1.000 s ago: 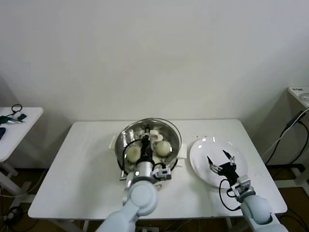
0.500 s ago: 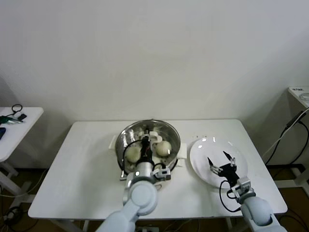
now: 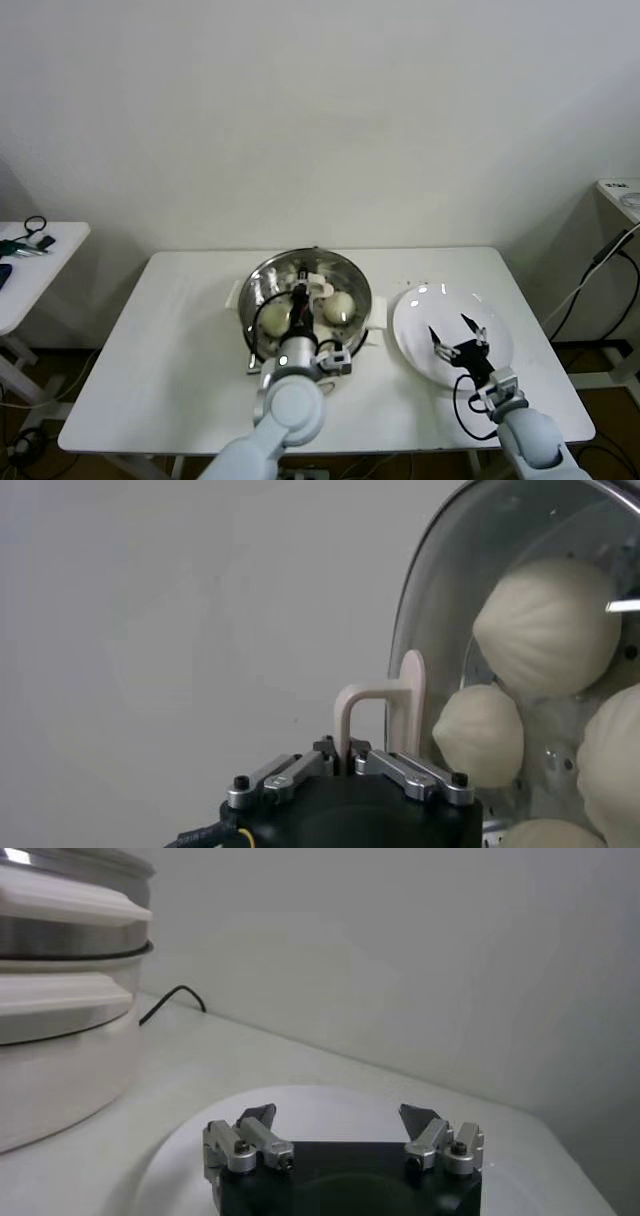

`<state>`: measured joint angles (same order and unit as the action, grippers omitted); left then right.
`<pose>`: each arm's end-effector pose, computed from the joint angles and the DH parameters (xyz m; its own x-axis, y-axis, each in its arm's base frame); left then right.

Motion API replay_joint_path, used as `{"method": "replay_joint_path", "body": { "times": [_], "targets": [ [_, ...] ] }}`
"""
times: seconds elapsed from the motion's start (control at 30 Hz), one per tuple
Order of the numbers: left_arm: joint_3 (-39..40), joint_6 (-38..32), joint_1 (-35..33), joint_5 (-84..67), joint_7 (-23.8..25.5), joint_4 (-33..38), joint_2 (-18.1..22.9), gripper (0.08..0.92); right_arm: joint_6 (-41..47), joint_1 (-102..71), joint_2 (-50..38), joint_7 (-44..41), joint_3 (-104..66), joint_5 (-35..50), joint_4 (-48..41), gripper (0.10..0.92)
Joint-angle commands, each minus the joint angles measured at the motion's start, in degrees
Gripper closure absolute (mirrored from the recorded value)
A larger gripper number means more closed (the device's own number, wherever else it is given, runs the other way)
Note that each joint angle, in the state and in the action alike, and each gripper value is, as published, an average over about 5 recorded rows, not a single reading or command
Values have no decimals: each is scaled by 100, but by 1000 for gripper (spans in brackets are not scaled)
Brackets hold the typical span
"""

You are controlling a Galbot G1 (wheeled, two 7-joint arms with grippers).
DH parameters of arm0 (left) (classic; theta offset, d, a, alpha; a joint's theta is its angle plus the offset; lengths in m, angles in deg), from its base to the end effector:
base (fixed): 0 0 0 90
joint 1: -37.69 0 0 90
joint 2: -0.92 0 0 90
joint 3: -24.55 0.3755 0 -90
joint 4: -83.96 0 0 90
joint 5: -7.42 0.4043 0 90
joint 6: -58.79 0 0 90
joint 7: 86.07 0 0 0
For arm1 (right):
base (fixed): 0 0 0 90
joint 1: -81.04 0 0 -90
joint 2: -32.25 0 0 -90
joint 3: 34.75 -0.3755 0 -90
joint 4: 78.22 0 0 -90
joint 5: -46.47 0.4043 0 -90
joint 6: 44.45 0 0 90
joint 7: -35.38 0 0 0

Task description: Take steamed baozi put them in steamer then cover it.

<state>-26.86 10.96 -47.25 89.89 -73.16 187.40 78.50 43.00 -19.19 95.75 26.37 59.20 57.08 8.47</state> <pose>0.3351 -0.1790 -0.2993 -0.9988 -0.0295 0.0396 0.0384 0.0406 0.9984 0.3307 -0.1531 -0.4350 -0.9467 -0.1979 0.2541 -0.2562 0.9408 -0.2218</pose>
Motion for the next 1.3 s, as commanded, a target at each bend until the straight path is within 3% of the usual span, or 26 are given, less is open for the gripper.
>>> {"method": "replay_joint_path", "body": {
  "times": [0.03,0.47,0.8,1.13,1.3],
  "targets": [
    [2,254,-22,26,-38,-50,-30,850,-8,0,12,-5,-7,-10,3,203],
    [40,157,-10,149,202,87,-142,827,50,-12,-3,-93,-78,18,35,203],
    [166,283,36,-126,217,586,-349,550,284,-41,5,-122,-128,147,97,203],
    [47,283,-359,-519,113,1263,-727,264,314,-13,10,-115,-143,158,54,203],
    [-59,275,-662,-735,12,1611,-953,183,318,15,16,-113,-127,153,40,203]
  ]
}}
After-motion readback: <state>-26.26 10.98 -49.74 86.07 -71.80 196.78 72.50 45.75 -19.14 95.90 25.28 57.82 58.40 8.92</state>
